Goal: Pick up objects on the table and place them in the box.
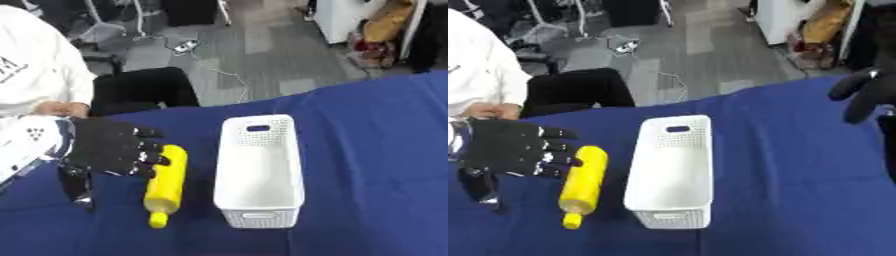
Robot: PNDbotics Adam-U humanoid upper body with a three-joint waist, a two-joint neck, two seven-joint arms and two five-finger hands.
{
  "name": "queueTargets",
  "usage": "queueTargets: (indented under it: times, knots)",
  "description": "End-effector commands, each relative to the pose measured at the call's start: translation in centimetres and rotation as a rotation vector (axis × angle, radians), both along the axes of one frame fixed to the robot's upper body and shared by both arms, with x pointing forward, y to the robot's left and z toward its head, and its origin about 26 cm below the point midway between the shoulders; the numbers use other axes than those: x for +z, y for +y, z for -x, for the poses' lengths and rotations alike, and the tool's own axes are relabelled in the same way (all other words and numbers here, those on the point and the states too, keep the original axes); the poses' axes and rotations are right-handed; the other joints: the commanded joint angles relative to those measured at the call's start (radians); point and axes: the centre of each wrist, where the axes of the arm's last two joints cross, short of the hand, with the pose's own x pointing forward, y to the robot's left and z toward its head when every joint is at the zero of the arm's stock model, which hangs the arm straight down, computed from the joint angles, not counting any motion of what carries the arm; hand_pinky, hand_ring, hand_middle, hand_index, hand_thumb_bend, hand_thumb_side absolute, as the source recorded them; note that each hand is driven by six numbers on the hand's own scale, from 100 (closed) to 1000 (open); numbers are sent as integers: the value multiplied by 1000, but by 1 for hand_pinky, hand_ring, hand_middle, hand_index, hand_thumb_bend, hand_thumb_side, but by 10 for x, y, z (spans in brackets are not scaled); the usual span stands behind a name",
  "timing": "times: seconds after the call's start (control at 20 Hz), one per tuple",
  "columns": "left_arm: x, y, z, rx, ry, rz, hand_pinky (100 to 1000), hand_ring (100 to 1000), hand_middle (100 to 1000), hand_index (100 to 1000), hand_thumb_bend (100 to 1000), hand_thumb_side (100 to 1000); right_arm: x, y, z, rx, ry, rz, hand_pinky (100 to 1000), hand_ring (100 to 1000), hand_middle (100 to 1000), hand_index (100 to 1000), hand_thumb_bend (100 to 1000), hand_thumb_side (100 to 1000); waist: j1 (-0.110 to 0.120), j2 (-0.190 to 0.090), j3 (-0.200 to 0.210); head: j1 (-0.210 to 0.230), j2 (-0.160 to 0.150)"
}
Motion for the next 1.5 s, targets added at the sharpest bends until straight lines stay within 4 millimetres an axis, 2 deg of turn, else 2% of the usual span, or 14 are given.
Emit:
queueTargets:
  times: [0.05, 0.2, 0.4, 1.0, 1.35, 1.5]
  knots:
    - [9, 5, 2, 16, -8, -44, 993, 853, 908, 831, 1000, 473, 7, 3, 4, 14, -33, -1, 622, 492, 551, 625, 189, 1000, -4, -13, -2, 29, 6]
    - [8, 5, 2, 15, -9, -43, 992, 853, 908, 832, 1000, 474, 8, 4, 4, 17, -36, -1, 622, 492, 551, 625, 189, 1000, -5, -10, -5, 20, -9]
    - [11, 4, 2, 4, -21, -40, 994, 853, 908, 832, 1000, 466, 9, 4, 4, 21, -37, -2, 623, 491, 551, 625, 189, 1000, -6, -5, -8, -13, -46]
    - [20, 1, 3, -39, -68, -25, 997, 858, 912, 840, 1000, 435, 11, 6, 4, 28, -47, 10, 629, 491, 550, 624, 193, 1000, -3, 15, -23, -9, -56]
    - [29, 3, 4, -82, -137, -12, 1000, 863, 909, 841, 1000, 387, 13, 8, 4, 33, -56, 17, 631, 492, 550, 624, 185, 1000, -4, 31, -33, 7, -67]
    - [29, 6, 1, -85, -165, -12, 1000, 866, 913, 843, 1000, 393, 14, 8, 4, 37, -60, 20, 633, 492, 550, 624, 192, 1000, -2, 39, -39, 17, -70]
